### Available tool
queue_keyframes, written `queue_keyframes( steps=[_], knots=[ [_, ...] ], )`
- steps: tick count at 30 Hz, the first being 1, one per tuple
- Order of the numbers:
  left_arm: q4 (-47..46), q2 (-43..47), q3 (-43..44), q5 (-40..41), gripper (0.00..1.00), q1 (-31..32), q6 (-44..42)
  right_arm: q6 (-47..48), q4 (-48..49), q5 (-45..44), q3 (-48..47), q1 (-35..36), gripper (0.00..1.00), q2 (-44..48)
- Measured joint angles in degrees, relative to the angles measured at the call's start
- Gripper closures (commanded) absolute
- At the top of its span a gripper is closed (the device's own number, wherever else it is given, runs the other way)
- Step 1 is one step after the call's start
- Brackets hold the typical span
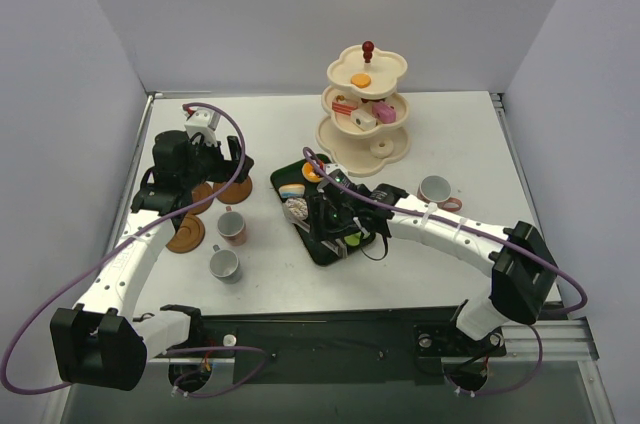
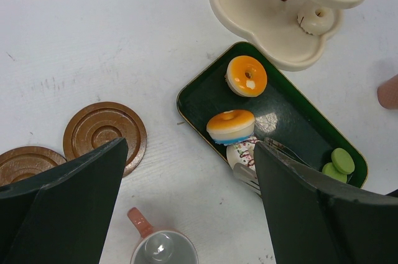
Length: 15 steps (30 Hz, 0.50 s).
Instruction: Serve the afternoon tea
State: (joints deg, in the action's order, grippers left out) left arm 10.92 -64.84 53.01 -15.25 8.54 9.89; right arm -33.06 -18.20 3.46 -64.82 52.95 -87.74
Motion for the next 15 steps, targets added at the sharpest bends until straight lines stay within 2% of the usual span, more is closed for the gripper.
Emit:
queue_keyframes(
  steps=[3,8,15],
  knots=[
    [0.0,0.0,0.0,0.0,0.06,0.0,0.0,0.0,0.0,0.0,0.0,0.0,0.52,0.0],
    [0.0,0.0,0.0,0.0,0.06,0.0,0.0,0.0,0.0,0.0,0.0,0.0,0.63,0.0],
    [0.0,0.0,0.0,0.0,0.06,0.0,0.0,0.2,-0.7,-0.2,0.0,0.0,0.66,1.3]
  ],
)
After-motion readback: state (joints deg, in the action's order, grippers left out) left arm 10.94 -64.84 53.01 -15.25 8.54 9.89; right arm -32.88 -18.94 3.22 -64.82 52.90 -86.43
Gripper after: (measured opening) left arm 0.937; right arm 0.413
